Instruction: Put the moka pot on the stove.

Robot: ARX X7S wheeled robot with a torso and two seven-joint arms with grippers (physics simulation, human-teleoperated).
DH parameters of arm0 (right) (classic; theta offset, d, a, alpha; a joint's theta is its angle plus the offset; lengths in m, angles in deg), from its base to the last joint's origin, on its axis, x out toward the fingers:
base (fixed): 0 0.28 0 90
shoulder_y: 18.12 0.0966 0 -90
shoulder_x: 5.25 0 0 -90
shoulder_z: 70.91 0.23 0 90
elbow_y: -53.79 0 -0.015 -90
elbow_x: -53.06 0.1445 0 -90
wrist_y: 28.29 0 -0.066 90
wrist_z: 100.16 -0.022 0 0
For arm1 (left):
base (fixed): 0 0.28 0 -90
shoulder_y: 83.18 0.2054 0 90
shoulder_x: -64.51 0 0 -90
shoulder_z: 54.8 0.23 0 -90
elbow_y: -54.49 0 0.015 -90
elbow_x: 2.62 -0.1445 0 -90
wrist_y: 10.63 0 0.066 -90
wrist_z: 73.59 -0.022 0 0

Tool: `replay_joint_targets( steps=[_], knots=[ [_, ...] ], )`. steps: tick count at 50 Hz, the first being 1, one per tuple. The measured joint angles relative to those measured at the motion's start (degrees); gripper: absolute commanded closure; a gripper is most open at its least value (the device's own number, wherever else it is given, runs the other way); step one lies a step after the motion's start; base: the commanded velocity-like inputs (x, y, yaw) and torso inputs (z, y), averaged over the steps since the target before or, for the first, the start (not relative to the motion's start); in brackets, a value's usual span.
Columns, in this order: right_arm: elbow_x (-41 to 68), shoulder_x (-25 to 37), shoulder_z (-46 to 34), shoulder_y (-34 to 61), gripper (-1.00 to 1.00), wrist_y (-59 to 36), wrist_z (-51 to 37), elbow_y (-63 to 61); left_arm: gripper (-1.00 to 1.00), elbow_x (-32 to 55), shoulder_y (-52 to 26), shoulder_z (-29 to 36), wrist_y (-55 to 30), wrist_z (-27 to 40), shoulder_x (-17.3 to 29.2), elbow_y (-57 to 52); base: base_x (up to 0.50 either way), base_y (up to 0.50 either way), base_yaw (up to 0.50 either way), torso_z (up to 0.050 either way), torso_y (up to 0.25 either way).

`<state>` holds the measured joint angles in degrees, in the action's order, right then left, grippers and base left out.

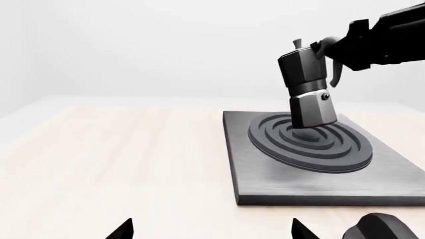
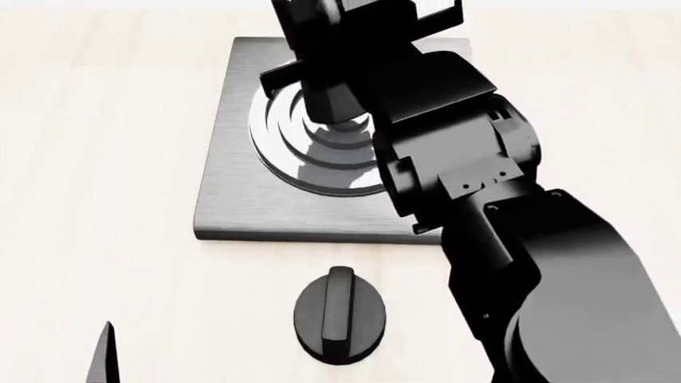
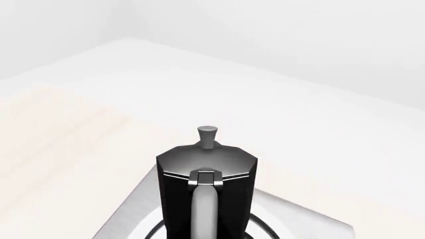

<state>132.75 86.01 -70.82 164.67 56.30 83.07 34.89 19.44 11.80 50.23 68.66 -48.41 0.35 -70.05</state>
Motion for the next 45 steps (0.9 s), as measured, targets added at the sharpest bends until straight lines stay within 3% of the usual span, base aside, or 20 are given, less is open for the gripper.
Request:
replay_joint_targets(
  steps=[45],
  knots=[
    [-1.9, 0.0, 2.9, -2.8, 1.0, 2.3, 0.3, 1.1, -1.0, 0.1, -0.3, 0.5, 0.4, 0.4, 0.4, 0.5, 0.0, 0.0, 0.0, 0.0, 0.0]
  ],
)
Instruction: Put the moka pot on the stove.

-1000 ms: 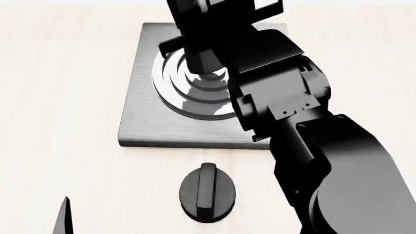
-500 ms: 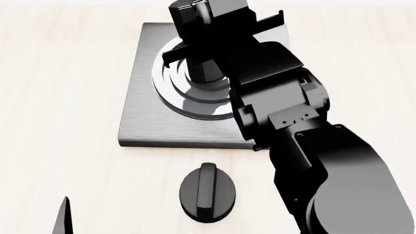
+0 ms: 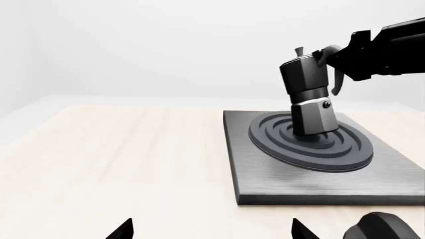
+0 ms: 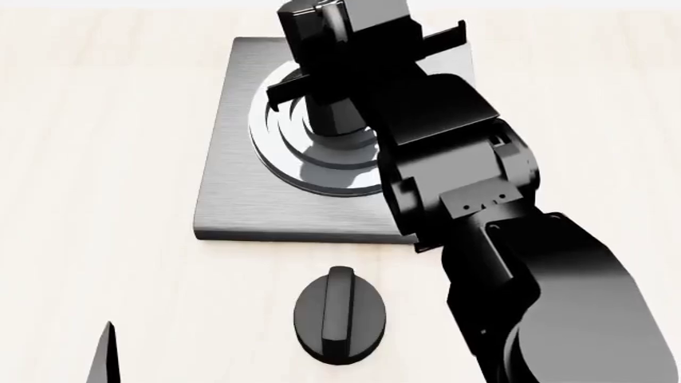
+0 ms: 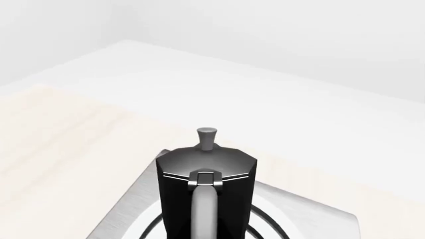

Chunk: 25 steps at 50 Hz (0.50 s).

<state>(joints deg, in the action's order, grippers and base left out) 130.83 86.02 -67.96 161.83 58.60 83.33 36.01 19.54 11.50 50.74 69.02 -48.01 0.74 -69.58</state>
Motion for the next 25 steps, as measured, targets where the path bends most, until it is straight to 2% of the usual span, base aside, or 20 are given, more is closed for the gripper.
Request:
replay_joint_targets(
  steps=[25],
  knots=[
    [-3.1, 0.1, 4.4, -2.6, 1.0, 3.8, 3.0, 0.3, -1.0, -0.4, -0.1, 0.8, 0.2, 0.2, 0.1, 0.1, 0.0, 0.0, 0.0, 0.0, -0.001]
  ],
)
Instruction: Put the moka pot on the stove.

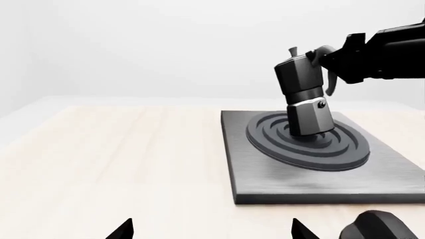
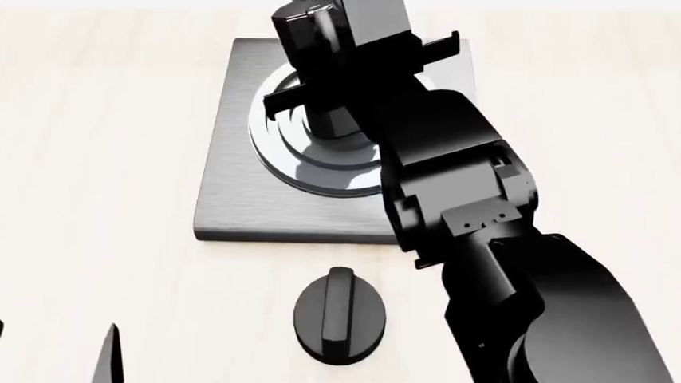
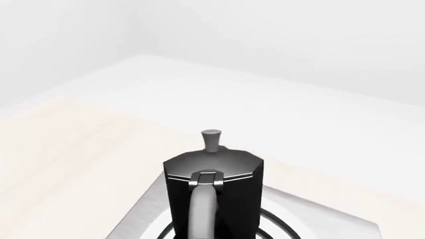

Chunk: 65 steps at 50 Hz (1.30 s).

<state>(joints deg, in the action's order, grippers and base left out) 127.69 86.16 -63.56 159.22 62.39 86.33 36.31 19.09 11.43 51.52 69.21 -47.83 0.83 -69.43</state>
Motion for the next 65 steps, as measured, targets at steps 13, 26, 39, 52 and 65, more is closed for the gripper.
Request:
replay_joint_targets(
  steps=[13, 26, 39, 52, 65],
  knots=[
    [-0.5, 0.4, 2.7, -1.9, -1.0, 0.9, 1.1, 0.2, -1.0, -0.4, -0.1, 0.6, -0.1, 0.2, 0.0, 0.0, 0.0, 0.0, 0.0, 0.0, -0.005],
    [0.8, 1.0, 0.7, -4.3, -1.0, 0.1, 0.9, 1.2, -1.0, -0.4, -0.1, 0.8, -0.2, 0.4, 0.2, -0.2, 0.0, 0.0, 0.0, 0.0, 0.0],
    [0.8, 2.6, 0.9, -5.7, -1.0, -0.2, -0.2, -0.6, -1.0, -0.5, -0.2, 1.1, -0.1, 0.5, 0.3, -0.2, 0.0, 0.0, 0.0, 0.0, 0.0],
    [1.2, 8.4, 0.9, -7.6, -1.0, -1.3, -5.8, -11.9, -1.0, -0.7, -0.1, 1.6, -0.1, 0.6, 0.4, -0.4, 0.0, 0.0, 0.0, 0.0, 0.0],
    [2.0, 18.6, 0.9, -10.1, -1.0, -2.4, -14.8, -31.7, -1.0, -0.9, 0.2, 1.8, 0.1, 0.8, 0.6, -1.0, 0.0, 0.0, 0.0, 0.0, 0.0]
  ],
)
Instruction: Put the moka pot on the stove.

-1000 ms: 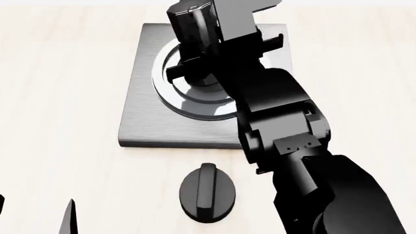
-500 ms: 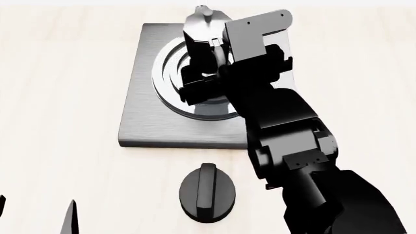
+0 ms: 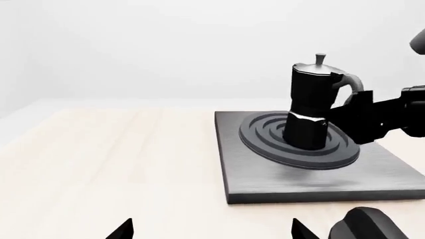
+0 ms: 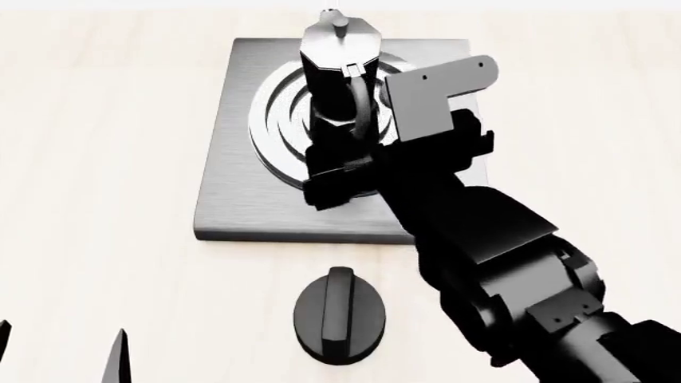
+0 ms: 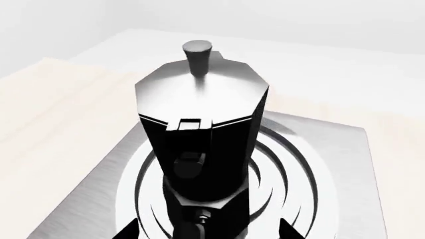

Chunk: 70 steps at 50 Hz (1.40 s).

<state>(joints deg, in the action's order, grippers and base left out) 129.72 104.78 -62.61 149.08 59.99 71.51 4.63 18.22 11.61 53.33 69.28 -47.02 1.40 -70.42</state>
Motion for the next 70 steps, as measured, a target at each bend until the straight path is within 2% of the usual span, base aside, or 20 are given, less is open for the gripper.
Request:
replay_joint_targets(
  steps=[22, 33, 41, 55, 70],
  knots=[
    [1.2, 19.6, 1.5, -3.0, -1.0, 0.5, -14.6, -37.3, -1.0, -0.7, 0.2, 0.7, 0.0, 0.4, 0.3, -0.8, 0.0, 0.0, 0.0, 0.0, 0.0],
    [-5.4, 30.5, 1.9, -5.0, -1.0, 2.4, -26.2, -58.0, -1.0, -1.1, 0.4, 1.0, -0.1, 0.8, 0.4, -1.5, 0.0, 0.0, 0.0, 0.0, 0.0],
    [-13.1, 36.7, 1.6, -8.6, -1.0, 4.9, -35.5, -68.7, -1.0, -1.4, 0.6, 1.0, -0.3, 1.2, 0.7, -2.4, 0.0, 0.0, 0.0, 0.0, 0.0],
    [-27.4, 40.2, -0.3, -16.7, -1.0, 8.3, -48.9, -78.2, -1.0, -0.9, 1.0, 0.1, 0.0, 1.8, 1.4, -3.6, 0.0, 0.0, 0.0, 0.0, 0.0],
    [-39.6, 41.1, -2.0, -27.3, -1.0, 16.7, -58.8, -78.2, -1.0, -0.5, 1.5, -0.8, 0.4, 2.2, 2.1, -4.7, 0.0, 0.0, 0.0, 0.0, 0.0]
  ],
)
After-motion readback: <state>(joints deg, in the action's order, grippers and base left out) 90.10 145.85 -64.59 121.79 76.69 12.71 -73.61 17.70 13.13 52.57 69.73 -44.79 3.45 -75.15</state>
